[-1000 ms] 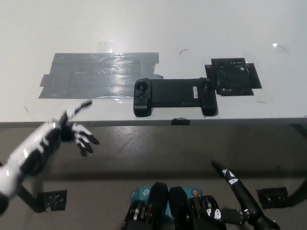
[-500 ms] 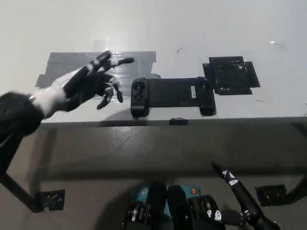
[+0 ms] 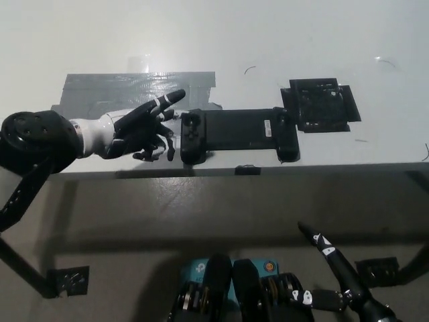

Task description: A controller is being placed at the center of the desk near the left hand and the robot uses its left hand's index finger to press a button at the left area of the controller

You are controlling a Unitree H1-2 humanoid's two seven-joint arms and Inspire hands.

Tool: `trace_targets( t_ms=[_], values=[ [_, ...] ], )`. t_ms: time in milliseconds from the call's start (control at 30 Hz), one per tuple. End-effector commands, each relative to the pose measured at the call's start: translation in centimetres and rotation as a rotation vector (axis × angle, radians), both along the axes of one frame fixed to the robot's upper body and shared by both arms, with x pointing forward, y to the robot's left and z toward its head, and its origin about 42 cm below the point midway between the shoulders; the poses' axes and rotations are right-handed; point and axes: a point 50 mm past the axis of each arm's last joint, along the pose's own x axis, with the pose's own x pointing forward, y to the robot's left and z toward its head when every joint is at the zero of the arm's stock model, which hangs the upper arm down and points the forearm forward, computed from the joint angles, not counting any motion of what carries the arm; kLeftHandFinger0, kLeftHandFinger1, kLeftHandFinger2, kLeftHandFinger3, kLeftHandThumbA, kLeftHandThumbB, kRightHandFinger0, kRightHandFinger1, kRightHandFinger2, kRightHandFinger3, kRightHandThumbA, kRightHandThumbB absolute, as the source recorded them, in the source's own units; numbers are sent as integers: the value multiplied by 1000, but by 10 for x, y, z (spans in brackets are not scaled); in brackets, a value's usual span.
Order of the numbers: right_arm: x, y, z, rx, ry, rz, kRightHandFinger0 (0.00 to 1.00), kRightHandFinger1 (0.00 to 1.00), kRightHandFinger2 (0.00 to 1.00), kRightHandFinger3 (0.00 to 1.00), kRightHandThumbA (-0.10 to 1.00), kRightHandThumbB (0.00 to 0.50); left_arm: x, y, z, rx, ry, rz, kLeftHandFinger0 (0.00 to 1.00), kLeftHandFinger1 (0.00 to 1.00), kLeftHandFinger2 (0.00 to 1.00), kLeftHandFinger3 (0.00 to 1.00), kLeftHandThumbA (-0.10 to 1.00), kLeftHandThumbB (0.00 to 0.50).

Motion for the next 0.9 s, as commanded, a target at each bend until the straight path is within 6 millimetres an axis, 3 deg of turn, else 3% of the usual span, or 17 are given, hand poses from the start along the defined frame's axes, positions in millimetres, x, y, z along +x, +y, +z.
trace_targets(
  t_ms=[0, 133, 200, 400, 867],
  values=[
    [11, -2, 16, -5, -60, 16, 1000, 1000, 1000, 1000, 1000, 302, 7, 0, 29, 9, 4, -60, 0, 35, 262, 1000, 1000, 433],
    [13, -3, 16, -6, -67, 15, 1000, 1000, 1000, 1000, 1000, 303, 10, 5, 30, 2, 47, -80, 0, 0, 178, 1000, 1000, 468],
    [12, -3, 17, -2, -58, 14, 1000, 1000, 1000, 1000, 1000, 301, 11, 9, 34, -11, 67, -90, 0, 0, 155, 1000, 1000, 461],
    [13, -2, 18, -8, -61, 15, 1000, 1000, 1000, 1000, 1000, 298, 21, 10, 46, -19, 97, -99, 0, 0, 152, 1000, 1000, 448],
    [15, -2, 20, -5, -73, 12, 1000, 1000, 1000, 1000, 1000, 309, 35, -2, 45, -10, 97, -54, 0, 0, 213, 1000, 1000, 439]
  ],
)
